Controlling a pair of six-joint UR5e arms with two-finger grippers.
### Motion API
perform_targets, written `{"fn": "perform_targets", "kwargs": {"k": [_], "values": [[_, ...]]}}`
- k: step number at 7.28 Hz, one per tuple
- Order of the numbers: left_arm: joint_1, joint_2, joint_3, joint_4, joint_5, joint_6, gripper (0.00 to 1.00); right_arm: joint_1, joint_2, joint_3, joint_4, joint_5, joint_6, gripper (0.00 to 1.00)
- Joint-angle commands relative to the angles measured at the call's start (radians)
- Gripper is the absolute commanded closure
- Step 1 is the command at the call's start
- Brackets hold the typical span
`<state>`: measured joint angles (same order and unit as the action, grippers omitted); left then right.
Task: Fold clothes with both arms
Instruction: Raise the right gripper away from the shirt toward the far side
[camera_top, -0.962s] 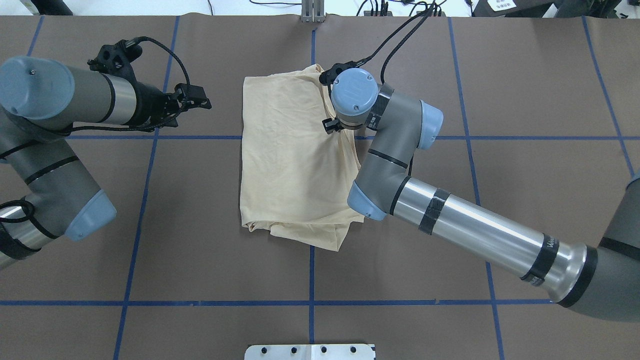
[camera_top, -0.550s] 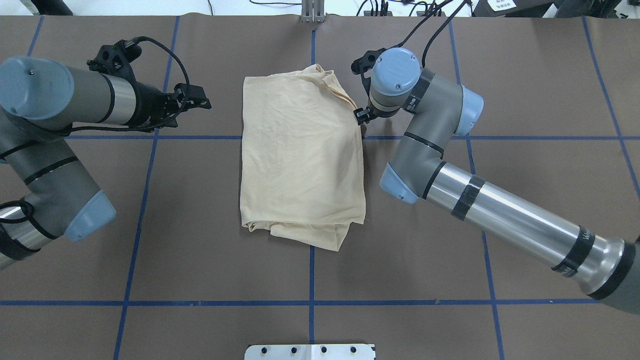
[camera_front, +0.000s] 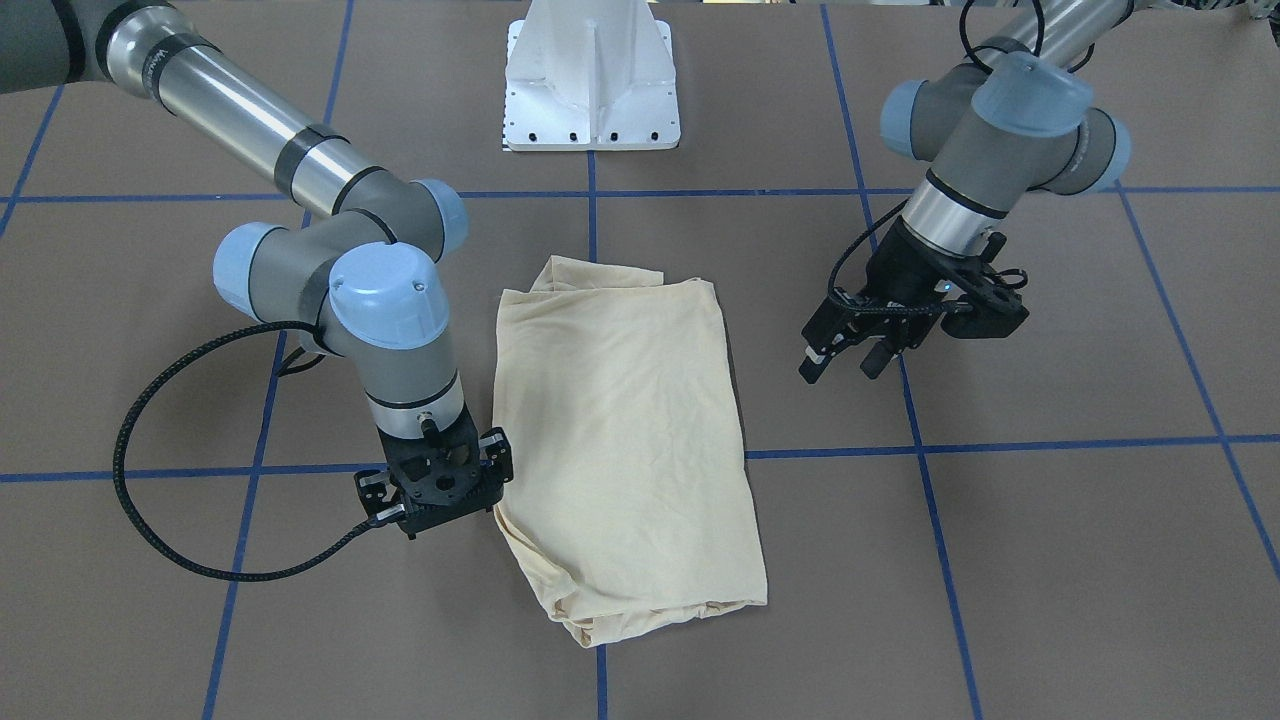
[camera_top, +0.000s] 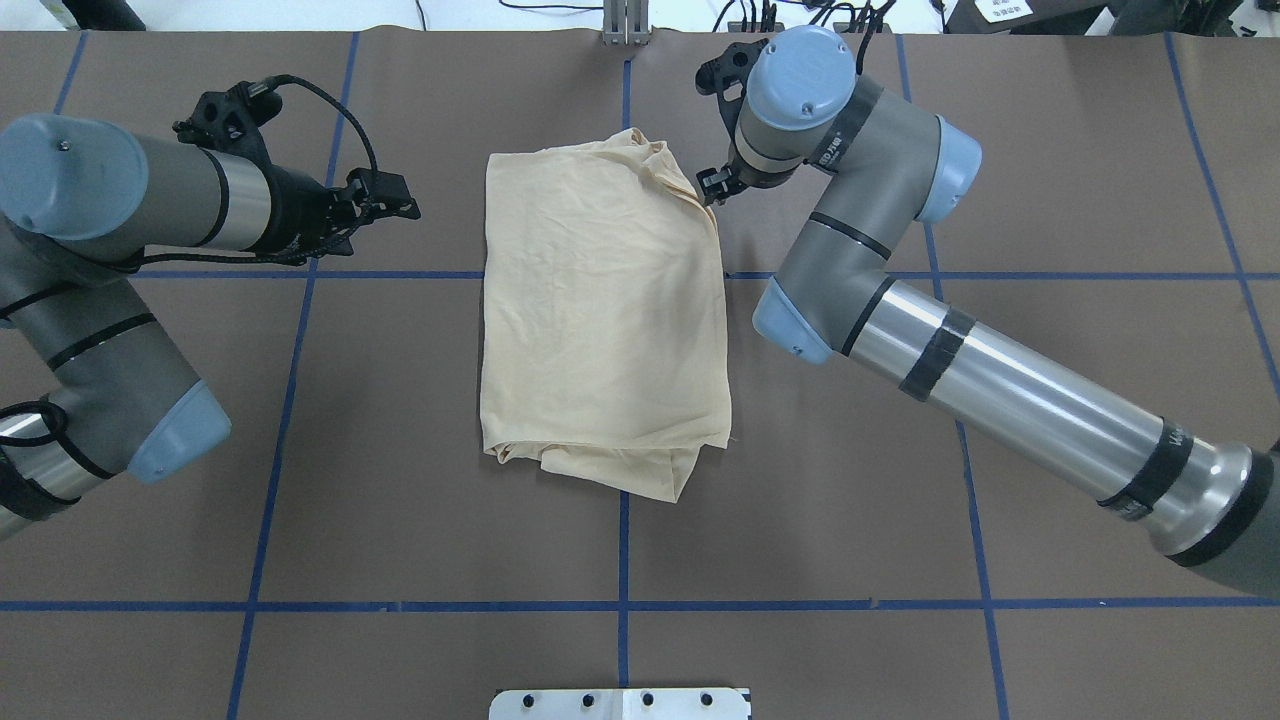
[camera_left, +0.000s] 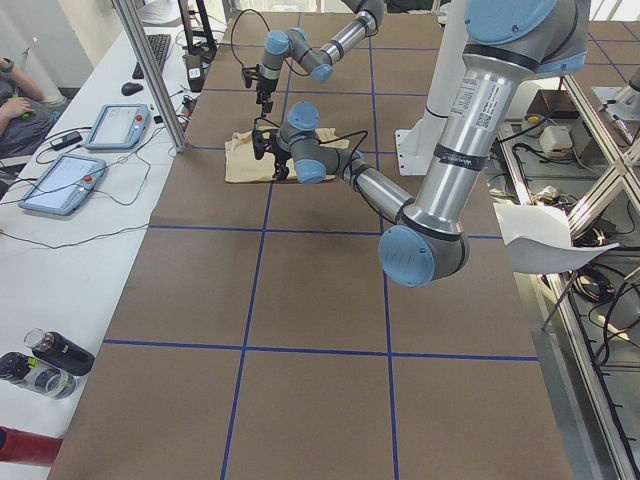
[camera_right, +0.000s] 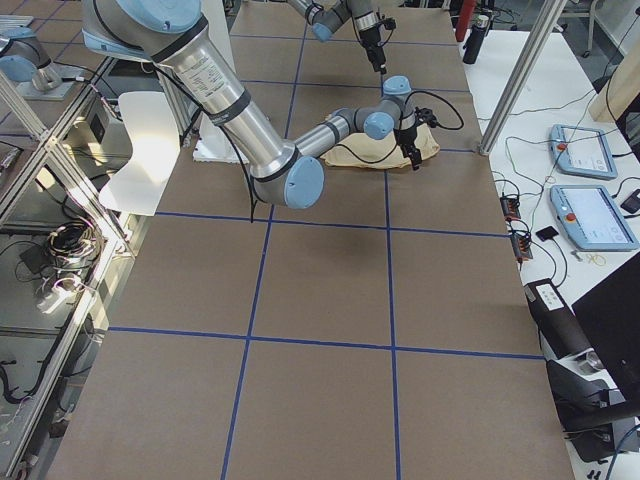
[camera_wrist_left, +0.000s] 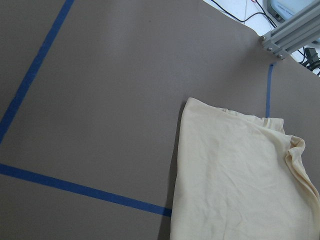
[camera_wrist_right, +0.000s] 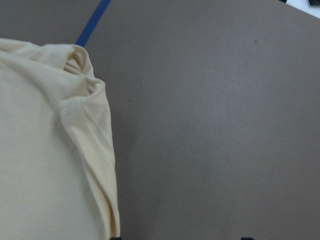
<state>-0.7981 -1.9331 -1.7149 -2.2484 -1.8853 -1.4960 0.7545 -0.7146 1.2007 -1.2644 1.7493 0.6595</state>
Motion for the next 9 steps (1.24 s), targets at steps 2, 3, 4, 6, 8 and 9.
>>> {"fn": "perform_targets", "kwargs": {"k": [2,3,4,6,8,9], "values": [[0.0,0.0,0.006,0.001,0.0,0.005,0.0,-0.029,0.165,-0.185,0.005,-0.109,0.023,0.13],[0.0,0.0,0.011,0.001,0.0,0.005,0.0,-0.053,0.175,-0.211,0.011,-0.149,0.023,0.08],[0.0,0.0,0.015,-0.002,0.0,0.005,0.0,-0.072,0.238,-0.301,0.04,-0.186,0.023,0.03],[0.0,-0.001,0.032,-0.007,0.0,0.006,0.0,-0.084,0.248,-0.398,0.128,-0.224,0.023,0.02],[0.0,-0.001,0.038,-0.008,0.0,0.007,0.0,-0.098,0.248,-0.418,0.128,-0.238,0.023,0.02],[0.0,-0.003,0.047,-0.011,0.0,0.007,0.0,-0.098,0.247,-0.421,0.128,-0.24,0.023,0.02]]}}
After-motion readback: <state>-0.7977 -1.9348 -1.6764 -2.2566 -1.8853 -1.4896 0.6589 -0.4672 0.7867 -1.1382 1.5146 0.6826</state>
